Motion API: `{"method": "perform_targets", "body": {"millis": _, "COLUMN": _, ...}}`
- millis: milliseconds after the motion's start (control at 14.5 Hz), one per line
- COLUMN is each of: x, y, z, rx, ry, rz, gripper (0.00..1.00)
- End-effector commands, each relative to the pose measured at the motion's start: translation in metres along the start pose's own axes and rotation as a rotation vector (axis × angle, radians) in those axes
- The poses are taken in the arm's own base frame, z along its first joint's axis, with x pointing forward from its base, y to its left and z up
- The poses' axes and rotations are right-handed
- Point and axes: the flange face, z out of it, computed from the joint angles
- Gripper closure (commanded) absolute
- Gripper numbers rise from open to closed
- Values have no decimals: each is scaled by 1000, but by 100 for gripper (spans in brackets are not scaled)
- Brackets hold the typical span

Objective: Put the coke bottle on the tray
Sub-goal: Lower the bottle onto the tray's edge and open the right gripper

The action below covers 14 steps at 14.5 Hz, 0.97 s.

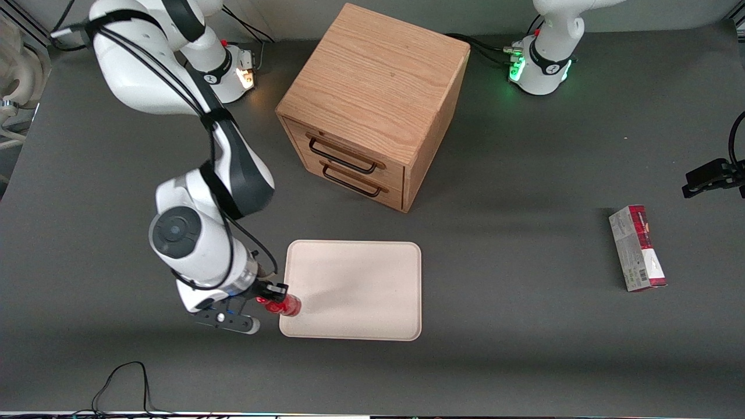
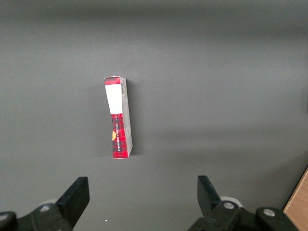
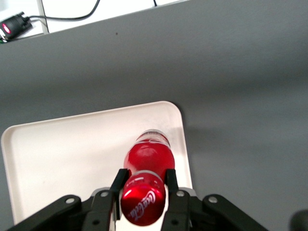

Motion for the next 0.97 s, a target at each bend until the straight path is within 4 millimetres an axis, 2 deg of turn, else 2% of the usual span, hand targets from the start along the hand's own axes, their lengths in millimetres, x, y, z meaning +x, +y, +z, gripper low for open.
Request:
{"method": "perform_targets", "body": {"millis": 0, "x": 0, "y": -13, "z": 25, "rx": -24, "ry": 34, "rz": -7, "gripper": 95}}
{"method": "perform_targets", "body": {"millis": 69, "x": -1, "y": -14, "z": 37, "rx": -31, "ry": 37, "rz": -15, "gripper": 84}}
{"method": "perform_targets", "body": {"millis": 138, "x": 0, "y": -14, "z": 42, "rx": -28, "ry": 42, "rz": -16, "gripper": 63}}
{"method": "perform_targets", "body": {"millis": 207, "x": -2, "y": -14, "z": 47, "rx": -31, "ry": 41, "rz": -22, "gripper": 20}}
{"method": "perform_targets", "body": {"millis": 276, "x": -2, "y": -14, "z": 50, "rx": -30, "ry": 48, "rz": -25, "gripper": 0}}
{"method": "perform_targets", "body": {"millis": 621, "x": 1, "y": -12, "z": 47, "rx": -31, "ry": 74, "rz": -39, "gripper": 0}}
{"method": "perform_targets", "body": {"millis": 690, "x": 4, "y": -9, "z": 38, "rx": -32, "ry": 83, "rz": -35, "gripper": 0}}
{"method": "perform_targets", "body": {"millis": 759, "x": 8, "y": -5, "z": 16, "rx": -32, "ry": 94, "rz": -34, "gripper": 0}}
{"method": "perform_targets", "body": {"millis": 897, "x": 7, "y": 27, "z": -19, "rx": -81, "ry": 47, "rz": -80, "gripper": 0}}
